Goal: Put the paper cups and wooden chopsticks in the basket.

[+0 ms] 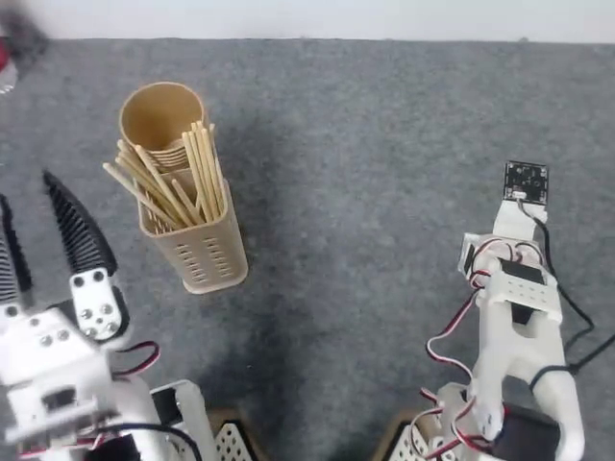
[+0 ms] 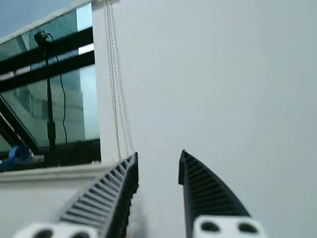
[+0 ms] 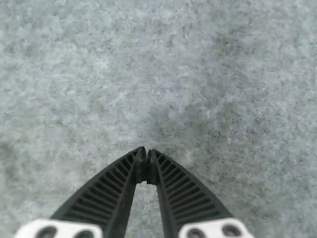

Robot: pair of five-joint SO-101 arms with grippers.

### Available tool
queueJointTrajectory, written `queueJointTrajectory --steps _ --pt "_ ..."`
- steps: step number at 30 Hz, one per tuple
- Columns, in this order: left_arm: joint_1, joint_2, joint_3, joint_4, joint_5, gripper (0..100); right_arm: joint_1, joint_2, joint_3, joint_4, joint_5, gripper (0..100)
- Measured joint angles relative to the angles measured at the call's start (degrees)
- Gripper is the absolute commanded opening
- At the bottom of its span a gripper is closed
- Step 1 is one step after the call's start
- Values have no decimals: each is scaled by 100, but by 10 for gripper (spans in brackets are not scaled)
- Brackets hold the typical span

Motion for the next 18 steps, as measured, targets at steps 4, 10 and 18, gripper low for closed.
queueJointTrajectory --steps 4,10,18 --pt "-18 0 18 1178 290 90 -325 -70 -9 0 -44 18" --pt "-26 9 589 2541 1037 10 -1398 -1530 -492 870 -44 14" --pt "-18 26 1152 2734 651 93 -2259 -5389 -1081 2971 -44 288"
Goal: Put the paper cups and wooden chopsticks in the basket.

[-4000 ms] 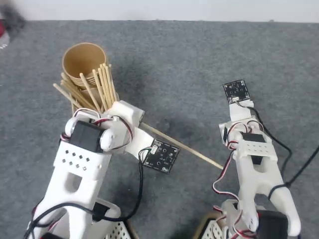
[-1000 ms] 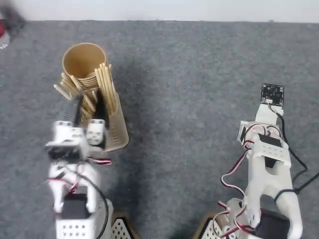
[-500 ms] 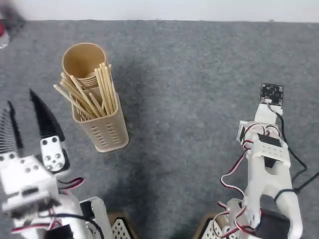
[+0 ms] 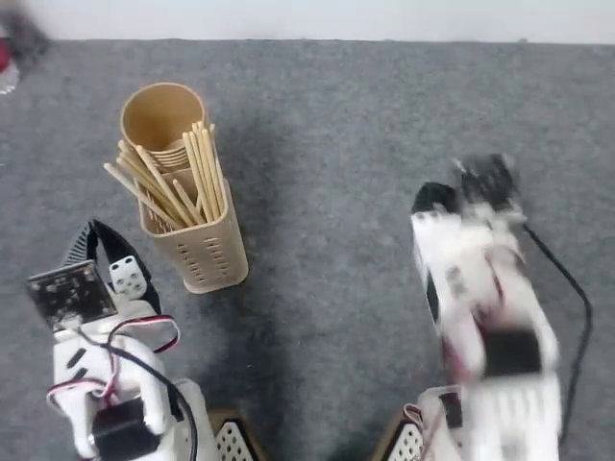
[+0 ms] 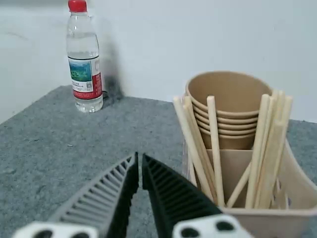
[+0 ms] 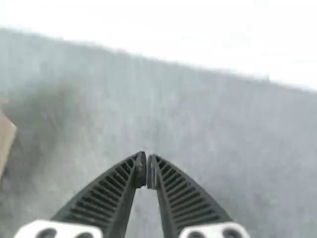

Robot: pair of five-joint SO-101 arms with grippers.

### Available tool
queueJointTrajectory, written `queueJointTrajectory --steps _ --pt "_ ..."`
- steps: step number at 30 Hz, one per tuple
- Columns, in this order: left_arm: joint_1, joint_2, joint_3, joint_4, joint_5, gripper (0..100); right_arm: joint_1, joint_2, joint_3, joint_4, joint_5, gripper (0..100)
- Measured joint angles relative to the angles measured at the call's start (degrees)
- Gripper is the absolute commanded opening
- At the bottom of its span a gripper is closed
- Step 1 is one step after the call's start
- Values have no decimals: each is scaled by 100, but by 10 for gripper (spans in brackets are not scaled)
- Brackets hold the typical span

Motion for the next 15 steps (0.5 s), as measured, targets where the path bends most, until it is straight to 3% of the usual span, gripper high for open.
queueJointTrajectory --steps 1,3,5,7,9,10,12,15 --pt "0 0 0 0 0 150 -9 -519 0 273 0 355" --pt "-9 0 18 26 0 239 9 -1380 123 651 0 381" --pt "-18 0 18 229 0 257 9 -2145 440 800 0 336" --pt "0 0 18 492 0 256 9 -2673 703 870 0 230" --pt "97 -26 9 651 26 229 0 -2620 844 941 0 15" --pt "158 -26 9 686 35 178 26 -2593 862 993 0 0" --pt "290 -26 0 747 26 10 26 -2681 879 993 0 65" --pt "563 -26 -9 747 -149 42 26 -2716 923 993 18 35"
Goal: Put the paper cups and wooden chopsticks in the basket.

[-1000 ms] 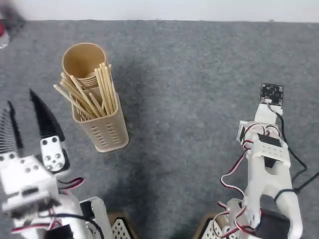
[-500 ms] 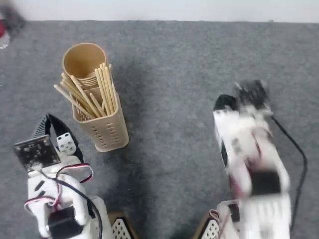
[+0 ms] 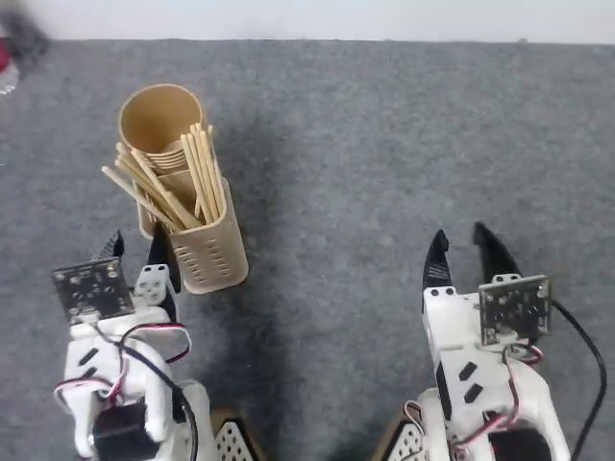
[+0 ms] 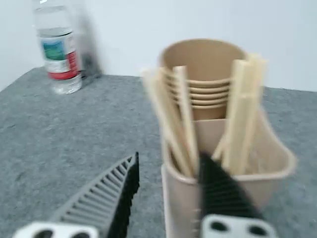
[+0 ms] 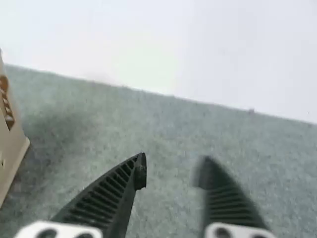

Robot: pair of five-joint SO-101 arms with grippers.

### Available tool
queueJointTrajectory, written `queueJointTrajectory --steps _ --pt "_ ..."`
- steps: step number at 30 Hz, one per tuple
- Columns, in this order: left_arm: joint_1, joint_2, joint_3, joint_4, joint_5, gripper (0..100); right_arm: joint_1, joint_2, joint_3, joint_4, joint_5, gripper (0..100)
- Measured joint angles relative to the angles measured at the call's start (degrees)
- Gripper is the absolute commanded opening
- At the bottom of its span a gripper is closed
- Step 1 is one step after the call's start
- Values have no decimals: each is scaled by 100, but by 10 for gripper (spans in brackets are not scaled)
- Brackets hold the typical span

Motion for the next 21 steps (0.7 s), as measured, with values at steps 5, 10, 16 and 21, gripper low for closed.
queueJointTrajectory --steps 5,10,16,21 --pt "659 -18 316 -229 -97 43 -26 -26 176 0 26 10" --pt "835 -35 853 -818 -105 78 -35 -9 1222 -264 35 12" --pt "844 -44 1055 -879 -105 80 -26 62 2312 -440 35 9" --pt "844 -44 1046 -677 -105 80 -26 44 2769 -273 35 9"
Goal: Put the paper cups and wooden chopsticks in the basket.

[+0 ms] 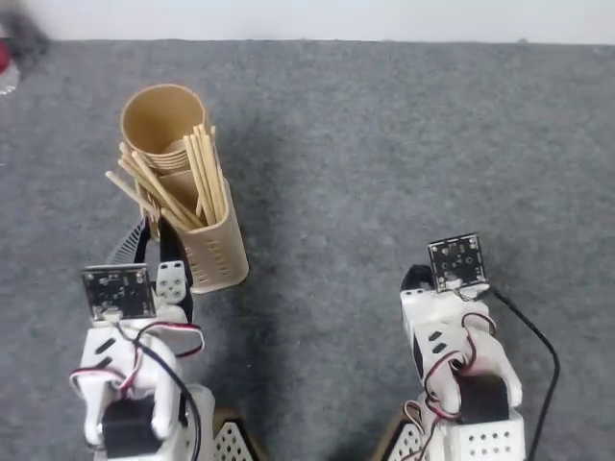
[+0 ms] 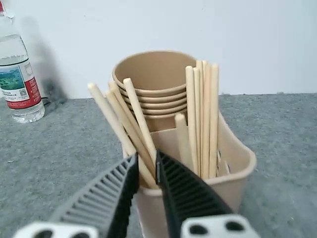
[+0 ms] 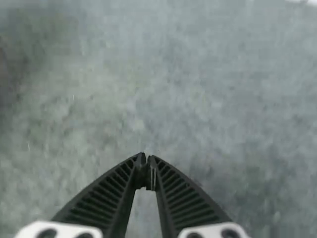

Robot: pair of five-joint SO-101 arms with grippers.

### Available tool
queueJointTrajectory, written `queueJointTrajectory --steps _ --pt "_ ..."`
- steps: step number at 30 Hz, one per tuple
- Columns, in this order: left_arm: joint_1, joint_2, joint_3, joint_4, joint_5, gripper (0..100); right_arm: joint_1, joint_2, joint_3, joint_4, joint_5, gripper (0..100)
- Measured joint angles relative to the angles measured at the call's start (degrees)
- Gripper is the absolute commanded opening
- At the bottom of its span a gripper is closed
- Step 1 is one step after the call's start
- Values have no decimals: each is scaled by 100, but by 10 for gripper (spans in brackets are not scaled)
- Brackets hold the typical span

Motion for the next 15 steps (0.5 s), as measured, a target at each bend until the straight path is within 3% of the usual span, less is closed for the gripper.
queueJointTrajectory --steps 5,11,15 --pt "-9 -9 -97 475 0 79 0 0 18 149 0 9" --pt "-747 9 -1064 1090 9 94 -9 -35 -70 149 0 12" --pt "-800 53 -1547 1407 -18 236 0 -26 -35 -18 0 13"
